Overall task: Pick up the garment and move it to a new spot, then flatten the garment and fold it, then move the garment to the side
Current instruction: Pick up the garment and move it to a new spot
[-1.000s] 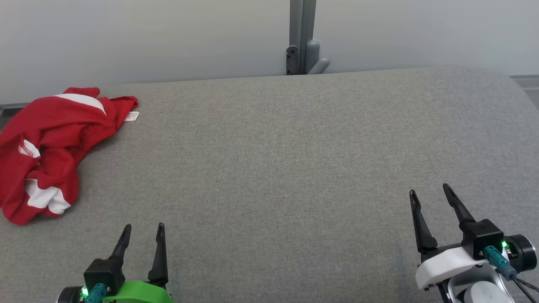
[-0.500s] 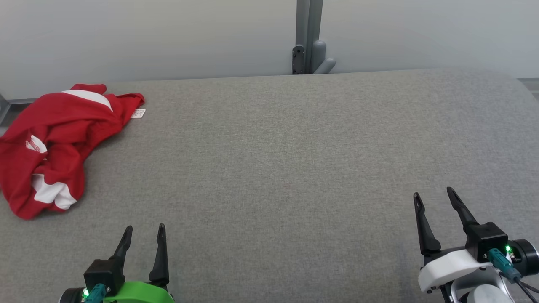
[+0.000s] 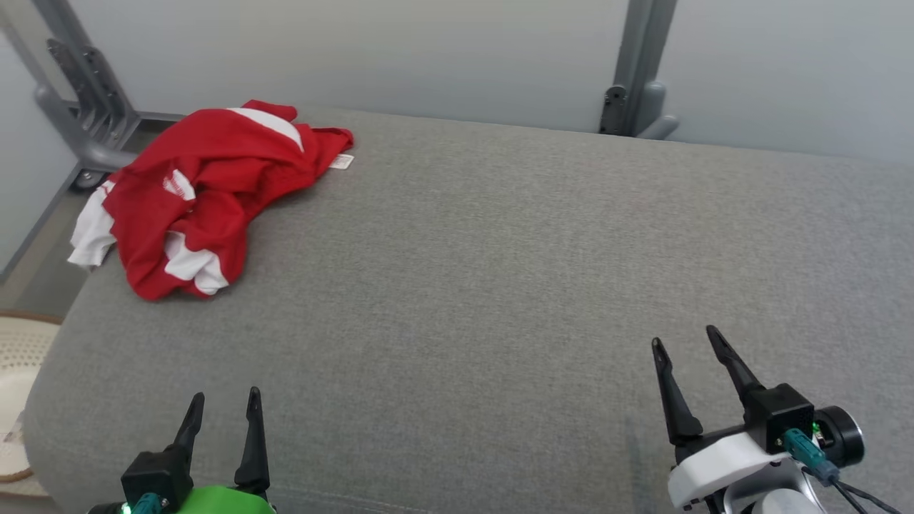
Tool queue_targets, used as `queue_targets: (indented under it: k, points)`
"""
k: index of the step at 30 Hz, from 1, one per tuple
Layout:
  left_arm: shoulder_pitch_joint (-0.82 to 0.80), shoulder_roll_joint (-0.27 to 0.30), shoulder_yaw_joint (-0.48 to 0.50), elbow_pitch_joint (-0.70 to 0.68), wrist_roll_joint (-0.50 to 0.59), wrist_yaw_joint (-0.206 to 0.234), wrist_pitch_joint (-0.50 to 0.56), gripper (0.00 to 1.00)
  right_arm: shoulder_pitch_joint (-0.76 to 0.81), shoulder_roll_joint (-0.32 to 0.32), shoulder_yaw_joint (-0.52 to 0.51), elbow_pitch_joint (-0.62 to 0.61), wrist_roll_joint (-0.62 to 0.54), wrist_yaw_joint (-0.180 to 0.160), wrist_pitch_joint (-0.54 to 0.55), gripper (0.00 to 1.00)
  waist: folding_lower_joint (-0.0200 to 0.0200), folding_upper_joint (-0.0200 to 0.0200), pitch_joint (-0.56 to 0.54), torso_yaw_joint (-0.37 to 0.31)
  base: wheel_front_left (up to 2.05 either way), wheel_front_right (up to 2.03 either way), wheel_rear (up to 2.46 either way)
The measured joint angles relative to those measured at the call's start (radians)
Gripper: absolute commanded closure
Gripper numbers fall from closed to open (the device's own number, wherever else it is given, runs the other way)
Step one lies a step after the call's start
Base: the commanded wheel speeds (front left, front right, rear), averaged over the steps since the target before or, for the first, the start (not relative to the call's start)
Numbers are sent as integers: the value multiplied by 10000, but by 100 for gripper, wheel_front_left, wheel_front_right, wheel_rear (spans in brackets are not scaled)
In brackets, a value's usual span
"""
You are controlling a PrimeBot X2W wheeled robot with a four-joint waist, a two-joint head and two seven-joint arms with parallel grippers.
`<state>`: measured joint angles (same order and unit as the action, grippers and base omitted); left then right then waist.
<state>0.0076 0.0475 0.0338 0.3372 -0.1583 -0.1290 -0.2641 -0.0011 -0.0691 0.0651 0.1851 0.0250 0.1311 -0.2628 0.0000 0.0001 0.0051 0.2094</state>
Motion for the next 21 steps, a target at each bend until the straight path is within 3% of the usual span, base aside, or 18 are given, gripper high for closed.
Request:
queue_targets:
  k: [10, 14, 21]
  points:
    - [-618, 6, 222, -694, -399, 73, -2, 0, -374, 8, 520, -278, 165, 2, 0, 0, 0, -1, 460, 834, 0, 0, 0]
    - [-1788, 15, -27, 17, -610, 100, 134, 0, -849, -320, 698, -571, 213, 0, 0, 0, 0, 0, 935, 864, 0, 0, 0]
    - [-5105, 571, -136, 1542, -1101, 58, 1925, 0, -1705, -777, 1172, -918, 399, 2, 0, 0, 0, 0, 2159, 630, 0, 0, 0]
